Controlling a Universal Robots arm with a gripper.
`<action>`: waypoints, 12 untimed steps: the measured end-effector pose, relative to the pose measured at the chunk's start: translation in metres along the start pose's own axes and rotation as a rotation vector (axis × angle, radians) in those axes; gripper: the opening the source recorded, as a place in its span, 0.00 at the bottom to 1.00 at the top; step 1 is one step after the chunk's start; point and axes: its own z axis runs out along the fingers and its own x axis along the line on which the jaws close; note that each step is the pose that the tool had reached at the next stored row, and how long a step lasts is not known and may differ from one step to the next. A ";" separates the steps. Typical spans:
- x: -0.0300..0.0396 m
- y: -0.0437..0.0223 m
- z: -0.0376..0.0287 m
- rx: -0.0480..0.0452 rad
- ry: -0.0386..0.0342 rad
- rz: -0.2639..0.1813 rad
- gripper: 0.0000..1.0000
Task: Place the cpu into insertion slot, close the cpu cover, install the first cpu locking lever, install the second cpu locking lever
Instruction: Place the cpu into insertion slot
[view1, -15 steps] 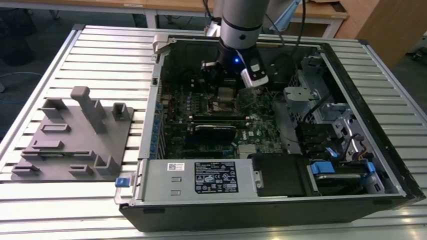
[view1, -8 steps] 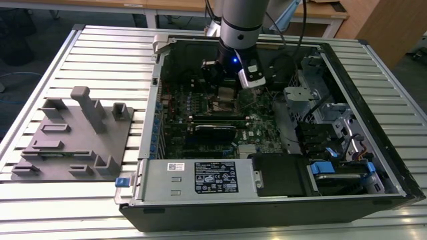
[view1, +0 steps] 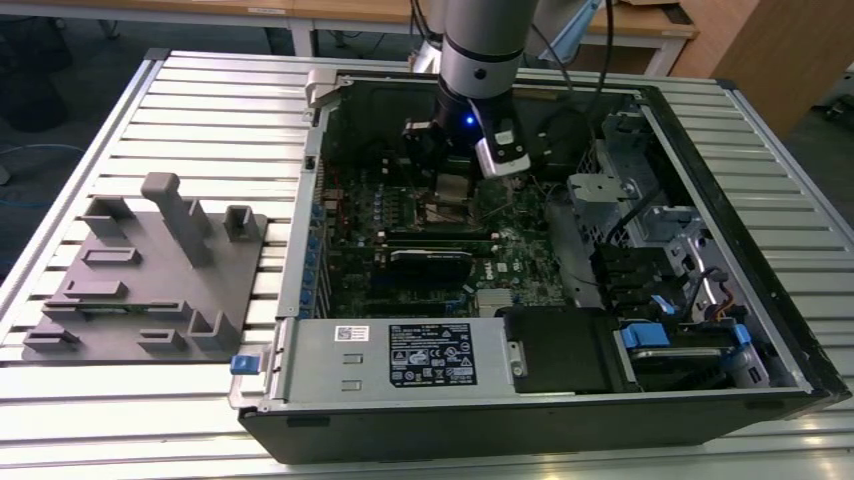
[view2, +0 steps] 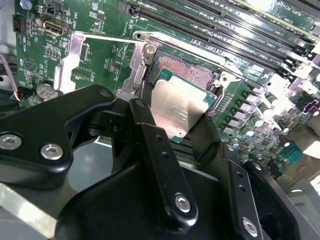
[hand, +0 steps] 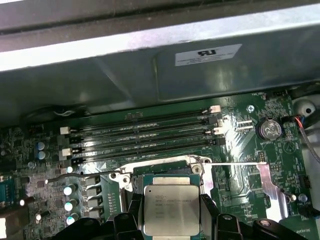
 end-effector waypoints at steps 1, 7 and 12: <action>0.0000 0.0000 0.0001 -0.0003 -0.0013 0.015 0.54; -0.0001 0.0000 0.0005 -0.0020 -0.0086 0.099 0.54; 0.0000 0.0000 0.0005 -0.0021 -0.0087 0.099 0.54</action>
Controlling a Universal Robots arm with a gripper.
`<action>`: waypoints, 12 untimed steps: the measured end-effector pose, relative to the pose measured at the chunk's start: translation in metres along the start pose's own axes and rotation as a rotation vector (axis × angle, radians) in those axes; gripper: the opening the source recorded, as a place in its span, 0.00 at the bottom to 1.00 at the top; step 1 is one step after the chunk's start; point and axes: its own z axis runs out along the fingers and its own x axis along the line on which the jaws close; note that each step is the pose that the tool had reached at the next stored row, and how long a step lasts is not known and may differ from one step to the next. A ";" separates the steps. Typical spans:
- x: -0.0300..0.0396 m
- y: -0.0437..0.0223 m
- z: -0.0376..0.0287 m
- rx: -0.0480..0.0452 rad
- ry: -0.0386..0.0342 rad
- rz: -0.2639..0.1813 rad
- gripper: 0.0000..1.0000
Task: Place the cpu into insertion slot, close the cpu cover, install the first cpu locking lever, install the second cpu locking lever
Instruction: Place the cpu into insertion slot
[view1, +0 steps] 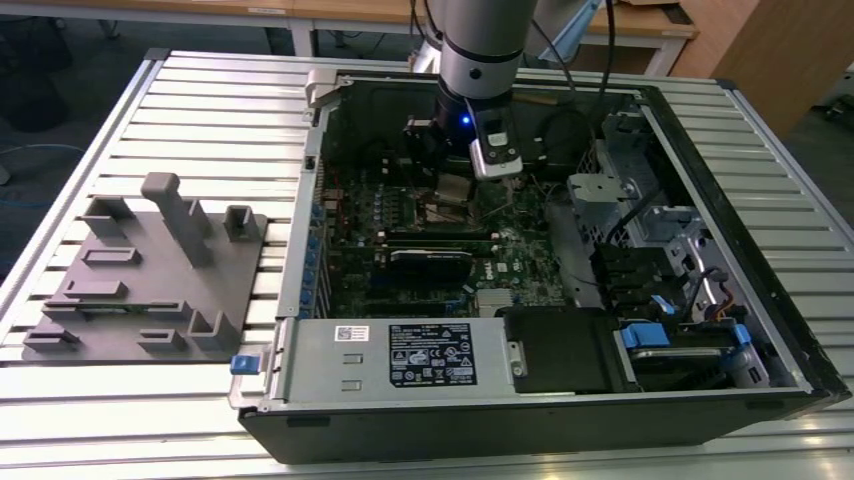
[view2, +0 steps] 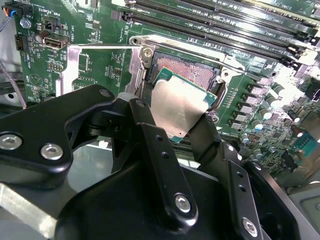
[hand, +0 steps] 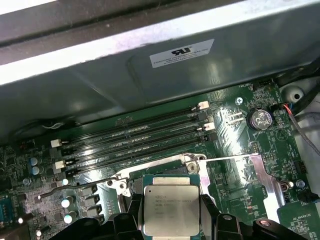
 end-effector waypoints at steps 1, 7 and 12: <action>0.0000 0.0000 0.0000 0.0000 -0.0002 0.002 0.54; 0.0000 0.0000 0.0003 -0.0015 -0.0077 0.088 0.54; 0.0000 0.0000 0.0003 -0.0022 -0.0098 0.112 0.54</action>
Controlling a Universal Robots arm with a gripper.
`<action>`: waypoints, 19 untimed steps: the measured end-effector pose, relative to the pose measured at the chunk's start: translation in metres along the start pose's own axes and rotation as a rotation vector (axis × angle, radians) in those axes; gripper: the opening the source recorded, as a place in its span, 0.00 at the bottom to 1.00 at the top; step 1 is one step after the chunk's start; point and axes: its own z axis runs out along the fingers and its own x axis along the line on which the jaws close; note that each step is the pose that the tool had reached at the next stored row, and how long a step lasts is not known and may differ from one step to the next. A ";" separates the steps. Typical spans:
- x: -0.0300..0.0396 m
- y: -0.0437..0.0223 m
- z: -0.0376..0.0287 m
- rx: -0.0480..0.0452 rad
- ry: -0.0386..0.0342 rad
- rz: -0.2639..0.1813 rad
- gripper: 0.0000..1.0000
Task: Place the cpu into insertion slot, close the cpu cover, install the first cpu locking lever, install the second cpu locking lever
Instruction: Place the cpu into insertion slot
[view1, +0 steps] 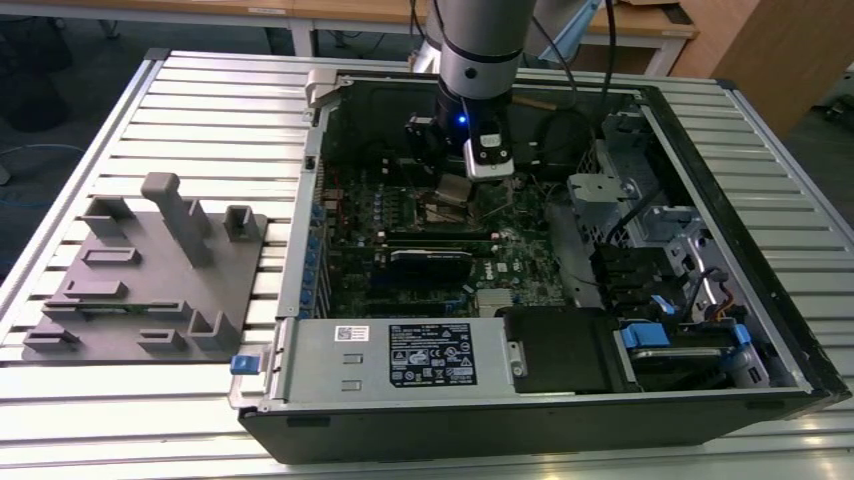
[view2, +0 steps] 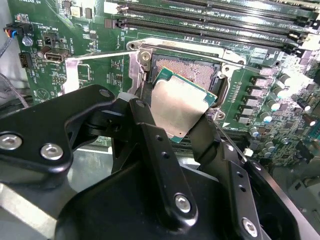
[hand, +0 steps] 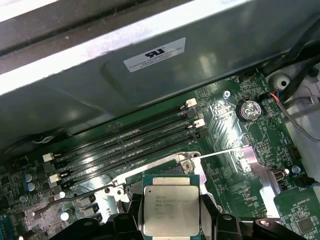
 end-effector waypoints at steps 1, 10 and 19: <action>0.0000 0.0000 0.0000 0.0000 0.0000 0.000 0.54; 0.0000 0.0000 0.0002 -0.0011 -0.0061 0.070 0.54; 0.0000 0.0000 0.0003 -0.0014 -0.0064 0.073 0.54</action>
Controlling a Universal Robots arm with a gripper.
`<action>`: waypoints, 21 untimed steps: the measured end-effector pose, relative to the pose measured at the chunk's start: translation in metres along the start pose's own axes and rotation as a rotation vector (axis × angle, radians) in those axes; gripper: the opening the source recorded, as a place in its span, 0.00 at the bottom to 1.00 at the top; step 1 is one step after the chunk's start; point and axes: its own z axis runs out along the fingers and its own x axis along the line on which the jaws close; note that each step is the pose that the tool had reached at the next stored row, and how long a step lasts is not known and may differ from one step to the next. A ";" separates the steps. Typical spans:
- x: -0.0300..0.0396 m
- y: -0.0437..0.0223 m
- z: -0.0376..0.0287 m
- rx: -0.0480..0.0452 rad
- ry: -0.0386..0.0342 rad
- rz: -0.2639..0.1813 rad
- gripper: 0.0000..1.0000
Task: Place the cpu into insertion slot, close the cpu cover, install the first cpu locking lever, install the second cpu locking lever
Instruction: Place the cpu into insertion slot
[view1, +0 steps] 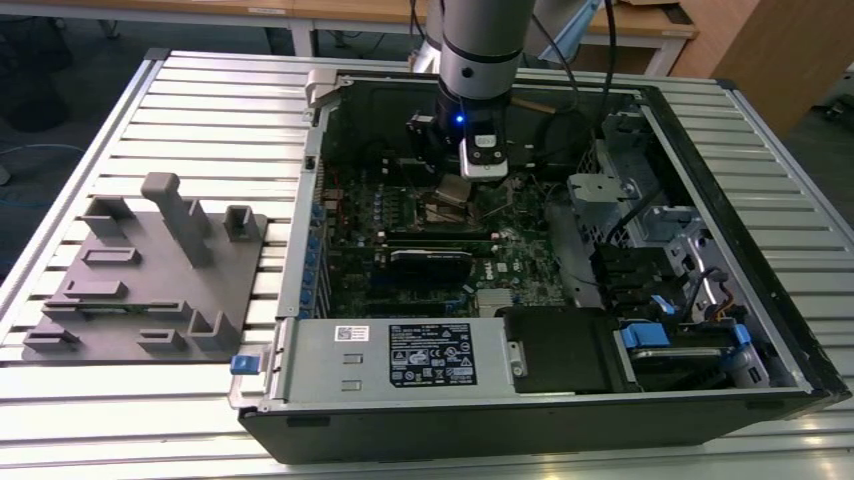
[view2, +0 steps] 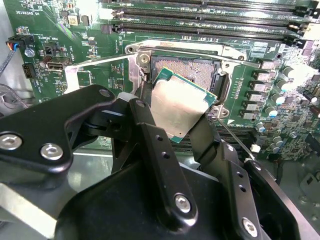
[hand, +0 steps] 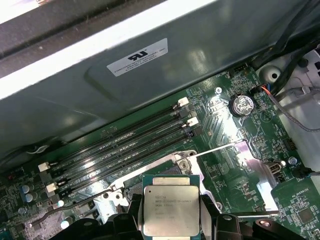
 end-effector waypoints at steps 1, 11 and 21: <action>0.0000 0.0000 0.0000 0.0000 0.0000 0.000 0.54; 0.0000 0.0000 0.0002 -0.0013 -0.0057 0.065 0.54; 0.0000 0.0000 0.0002 -0.0015 -0.0070 0.080 0.54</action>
